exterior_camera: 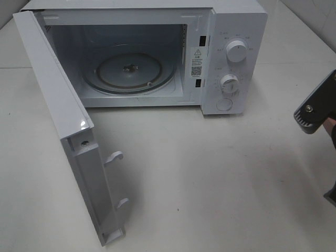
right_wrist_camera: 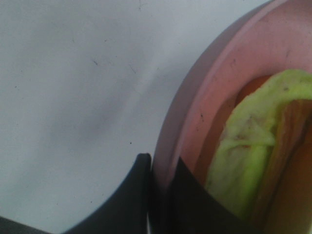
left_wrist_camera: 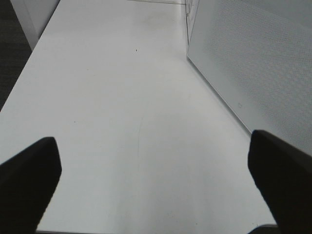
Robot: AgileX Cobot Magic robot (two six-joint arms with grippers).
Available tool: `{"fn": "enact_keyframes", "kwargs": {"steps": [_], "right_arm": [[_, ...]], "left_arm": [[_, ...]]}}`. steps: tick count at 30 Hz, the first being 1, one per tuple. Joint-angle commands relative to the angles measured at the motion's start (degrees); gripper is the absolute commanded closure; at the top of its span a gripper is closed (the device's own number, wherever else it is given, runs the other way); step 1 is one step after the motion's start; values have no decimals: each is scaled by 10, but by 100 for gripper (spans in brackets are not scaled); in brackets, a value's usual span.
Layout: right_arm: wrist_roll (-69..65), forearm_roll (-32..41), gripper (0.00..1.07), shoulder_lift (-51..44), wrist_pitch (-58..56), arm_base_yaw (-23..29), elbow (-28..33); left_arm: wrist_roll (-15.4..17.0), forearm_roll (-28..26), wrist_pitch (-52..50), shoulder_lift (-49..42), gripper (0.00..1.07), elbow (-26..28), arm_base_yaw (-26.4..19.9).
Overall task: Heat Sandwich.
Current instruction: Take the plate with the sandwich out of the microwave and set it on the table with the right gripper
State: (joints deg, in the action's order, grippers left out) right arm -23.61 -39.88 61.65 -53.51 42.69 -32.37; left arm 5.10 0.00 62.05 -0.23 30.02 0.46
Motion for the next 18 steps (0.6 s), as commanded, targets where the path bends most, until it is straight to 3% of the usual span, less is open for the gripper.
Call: {"fn": "enact_keyframes", "kwargs": {"steps": [1, 18], "right_arm": [[-48, -44, 107, 20, 3, -1, -3], [-162, -96, 107, 123, 44, -1, -5]], "left_arm": [[2, 0, -7, -10, 7, -2, -2], [2, 0, -7, -10, 7, -2, -2]]}}
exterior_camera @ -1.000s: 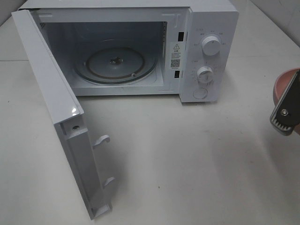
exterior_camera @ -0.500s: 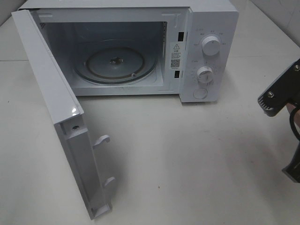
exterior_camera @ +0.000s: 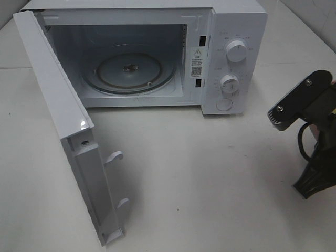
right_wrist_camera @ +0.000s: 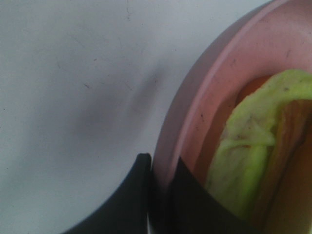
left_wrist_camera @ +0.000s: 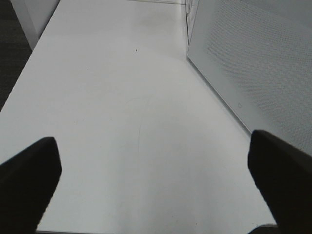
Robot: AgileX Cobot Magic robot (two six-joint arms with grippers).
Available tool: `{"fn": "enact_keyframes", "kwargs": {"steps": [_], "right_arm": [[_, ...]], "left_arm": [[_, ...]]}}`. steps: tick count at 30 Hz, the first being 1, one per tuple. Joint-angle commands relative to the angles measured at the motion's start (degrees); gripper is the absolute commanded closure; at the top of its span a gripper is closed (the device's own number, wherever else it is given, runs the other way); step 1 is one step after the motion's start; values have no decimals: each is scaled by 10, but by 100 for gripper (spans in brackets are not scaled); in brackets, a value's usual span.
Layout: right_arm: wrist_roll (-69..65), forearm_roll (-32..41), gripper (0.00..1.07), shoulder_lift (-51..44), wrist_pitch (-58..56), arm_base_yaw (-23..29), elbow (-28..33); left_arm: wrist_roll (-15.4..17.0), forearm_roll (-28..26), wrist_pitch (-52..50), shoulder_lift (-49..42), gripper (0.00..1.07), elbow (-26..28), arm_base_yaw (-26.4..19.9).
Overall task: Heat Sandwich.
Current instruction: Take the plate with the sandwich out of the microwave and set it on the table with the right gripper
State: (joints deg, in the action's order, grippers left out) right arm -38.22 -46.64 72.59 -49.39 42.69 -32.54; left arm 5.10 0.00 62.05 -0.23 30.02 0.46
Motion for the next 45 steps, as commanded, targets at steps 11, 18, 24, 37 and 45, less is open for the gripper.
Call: {"fn": "enact_keyframes", "kwargs": {"steps": [11, 18, 24, 37, 45], "right_arm": [[-33, -35, 107, 65, 56, -84, -3], [-67, -54, 107, 80, 89, -124, -3], [-87, -75, 107, 118, 101, -161, -3], [-155, -117, 107, 184, 152, -211, -3], [-191, -154, 106, 231, 182, -227, -3]], "left_arm": [[2, 0, -7, -10, 7, -2, -2], [2, 0, -7, -10, 7, -2, -2], [2, 0, -7, -10, 7, -2, -2], [2, 0, -7, -10, 7, -2, -2], [2, 0, -7, -10, 7, -2, -2]]}}
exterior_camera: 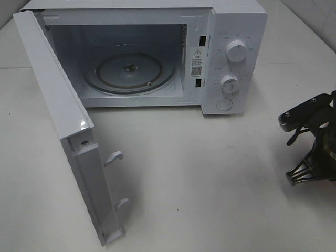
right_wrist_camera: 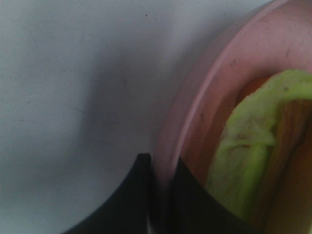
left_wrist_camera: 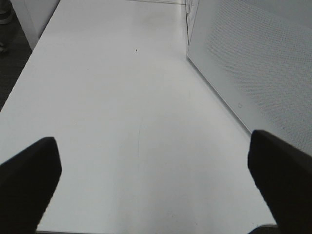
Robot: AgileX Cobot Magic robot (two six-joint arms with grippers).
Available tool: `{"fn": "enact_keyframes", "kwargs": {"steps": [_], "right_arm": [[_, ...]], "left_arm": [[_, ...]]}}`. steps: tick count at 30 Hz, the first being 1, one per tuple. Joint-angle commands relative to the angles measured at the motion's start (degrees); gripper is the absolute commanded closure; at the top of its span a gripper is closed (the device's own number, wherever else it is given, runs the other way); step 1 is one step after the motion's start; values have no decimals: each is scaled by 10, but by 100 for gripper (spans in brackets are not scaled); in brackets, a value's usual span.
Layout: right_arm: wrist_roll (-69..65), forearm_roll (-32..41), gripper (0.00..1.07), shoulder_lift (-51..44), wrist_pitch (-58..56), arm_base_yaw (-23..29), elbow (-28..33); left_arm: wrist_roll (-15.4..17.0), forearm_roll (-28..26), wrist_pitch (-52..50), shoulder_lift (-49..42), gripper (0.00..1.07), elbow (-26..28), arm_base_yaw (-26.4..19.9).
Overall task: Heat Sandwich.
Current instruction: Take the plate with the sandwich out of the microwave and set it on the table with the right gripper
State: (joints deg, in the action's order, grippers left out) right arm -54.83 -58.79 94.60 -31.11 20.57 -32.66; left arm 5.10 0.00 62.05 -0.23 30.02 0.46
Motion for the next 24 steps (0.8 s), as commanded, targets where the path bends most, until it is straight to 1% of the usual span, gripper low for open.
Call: {"fn": "enact_keyframes", "kwargs": {"steps": [1, 3, 7, 13, 24], "right_arm": [[-36, -39, 106, 17, 2, -6, -2], [-61, -58, 106, 38, 6, -6, -2], [-68, -68, 105, 52, 17, -6, -2], [-67, -68, 104, 54, 37, -6, -2], [-68, -68, 101, 54, 40, -6, -2]], "left_arm": [[2, 0, -7, -10, 7, -2, -2], [2, 0, -7, -10, 7, -2, -2], [2, 0, -7, -10, 7, -2, -2], [2, 0, -7, -10, 7, -2, -2], [2, 0, -7, -10, 7, -2, -2]]}}
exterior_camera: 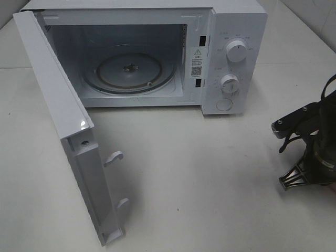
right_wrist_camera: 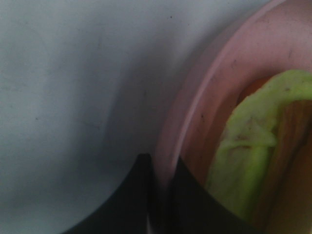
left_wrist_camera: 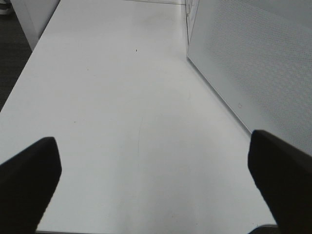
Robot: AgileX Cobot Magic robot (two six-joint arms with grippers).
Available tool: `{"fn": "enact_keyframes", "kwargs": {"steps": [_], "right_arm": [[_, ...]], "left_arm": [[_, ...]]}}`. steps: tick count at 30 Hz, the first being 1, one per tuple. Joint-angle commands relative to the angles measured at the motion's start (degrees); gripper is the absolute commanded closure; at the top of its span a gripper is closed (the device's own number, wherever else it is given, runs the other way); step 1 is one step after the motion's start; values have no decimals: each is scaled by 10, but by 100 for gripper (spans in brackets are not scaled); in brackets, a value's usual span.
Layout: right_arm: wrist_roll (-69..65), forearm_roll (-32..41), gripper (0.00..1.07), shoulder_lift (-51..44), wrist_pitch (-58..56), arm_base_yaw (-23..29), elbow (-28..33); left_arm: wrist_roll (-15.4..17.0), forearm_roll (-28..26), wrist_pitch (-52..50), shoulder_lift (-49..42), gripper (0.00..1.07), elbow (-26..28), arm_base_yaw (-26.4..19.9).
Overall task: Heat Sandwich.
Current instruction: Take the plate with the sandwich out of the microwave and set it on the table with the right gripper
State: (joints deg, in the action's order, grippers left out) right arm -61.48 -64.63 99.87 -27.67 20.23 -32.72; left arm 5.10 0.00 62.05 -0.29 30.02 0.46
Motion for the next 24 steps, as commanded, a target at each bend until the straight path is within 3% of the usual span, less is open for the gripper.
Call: {"fn": "enact_keyframes", "kwargs": {"steps": [1, 9, 12, 16, 24], "right_arm": [[-2, -7, 100, 1, 5, -2, -2], [-3, -1, 87, 1, 5, -2, -2], [-2, 9, 71, 1, 6, -2, -2], [5, 28, 60, -7, 6, -2, -2], [78, 101, 57, -96, 13, -2, -2]], "left_arm": [[2, 0, -7, -9, 7, -2, -2], [2, 0, -7, -9, 7, -2, -2], [2, 0, -7, -9, 7, -2, -2], [2, 0, -7, -9, 7, -2, -2], [2, 0, -7, -9, 7, -2, -2]]}}
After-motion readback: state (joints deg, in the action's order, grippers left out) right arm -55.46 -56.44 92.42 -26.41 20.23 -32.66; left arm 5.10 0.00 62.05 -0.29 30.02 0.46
